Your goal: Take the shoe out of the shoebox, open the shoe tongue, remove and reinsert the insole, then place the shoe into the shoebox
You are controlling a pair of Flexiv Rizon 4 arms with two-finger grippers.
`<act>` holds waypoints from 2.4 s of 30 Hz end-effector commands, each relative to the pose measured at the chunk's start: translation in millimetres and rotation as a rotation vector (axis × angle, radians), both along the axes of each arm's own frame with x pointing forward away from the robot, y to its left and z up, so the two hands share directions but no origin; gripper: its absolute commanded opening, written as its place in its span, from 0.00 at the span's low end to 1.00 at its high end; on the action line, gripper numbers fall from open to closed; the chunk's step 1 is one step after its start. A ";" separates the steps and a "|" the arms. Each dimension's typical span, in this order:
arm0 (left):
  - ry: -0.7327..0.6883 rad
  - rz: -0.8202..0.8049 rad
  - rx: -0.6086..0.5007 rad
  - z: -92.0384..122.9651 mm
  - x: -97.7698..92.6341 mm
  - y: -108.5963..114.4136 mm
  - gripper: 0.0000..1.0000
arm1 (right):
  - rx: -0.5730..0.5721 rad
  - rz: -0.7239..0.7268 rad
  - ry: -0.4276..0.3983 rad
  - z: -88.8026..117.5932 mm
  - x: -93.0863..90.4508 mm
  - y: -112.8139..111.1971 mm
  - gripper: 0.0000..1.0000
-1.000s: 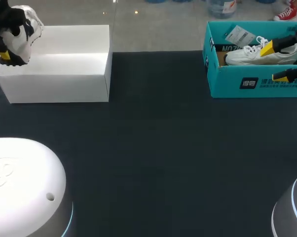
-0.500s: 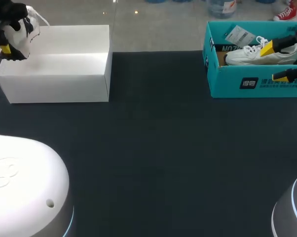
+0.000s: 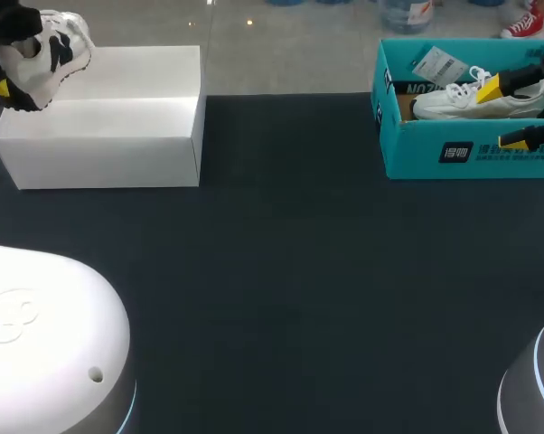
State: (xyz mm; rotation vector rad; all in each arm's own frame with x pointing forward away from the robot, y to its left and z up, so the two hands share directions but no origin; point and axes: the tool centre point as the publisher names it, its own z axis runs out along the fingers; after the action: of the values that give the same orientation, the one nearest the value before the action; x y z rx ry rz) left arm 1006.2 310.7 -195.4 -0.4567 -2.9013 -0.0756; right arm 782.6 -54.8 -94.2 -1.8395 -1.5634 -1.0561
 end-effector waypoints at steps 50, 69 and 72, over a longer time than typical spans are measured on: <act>-0.087 -1.183 -0.091 10.6 46.1 7.9 0.00 | -0.003 -0.002 0.001 -0.5 0.0 0.8 1.00; -0.045 -1.279 -0.031 -41.5 76.8 -2.3 0.00 | -0.003 -0.002 0.001 -0.5 0.0 0.8 1.00; -0.041 -1.280 -0.036 -47.7 78.5 -2.0 0.00 | -0.003 -0.002 0.001 -0.5 0.0 0.8 1.00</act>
State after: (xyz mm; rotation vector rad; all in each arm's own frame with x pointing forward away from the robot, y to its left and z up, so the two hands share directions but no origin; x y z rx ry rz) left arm 1077.5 307.6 -239.5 -2.1753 -2.1355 -0.2223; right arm 782.6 -54.9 -94.3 -1.8397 -1.5632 -1.0562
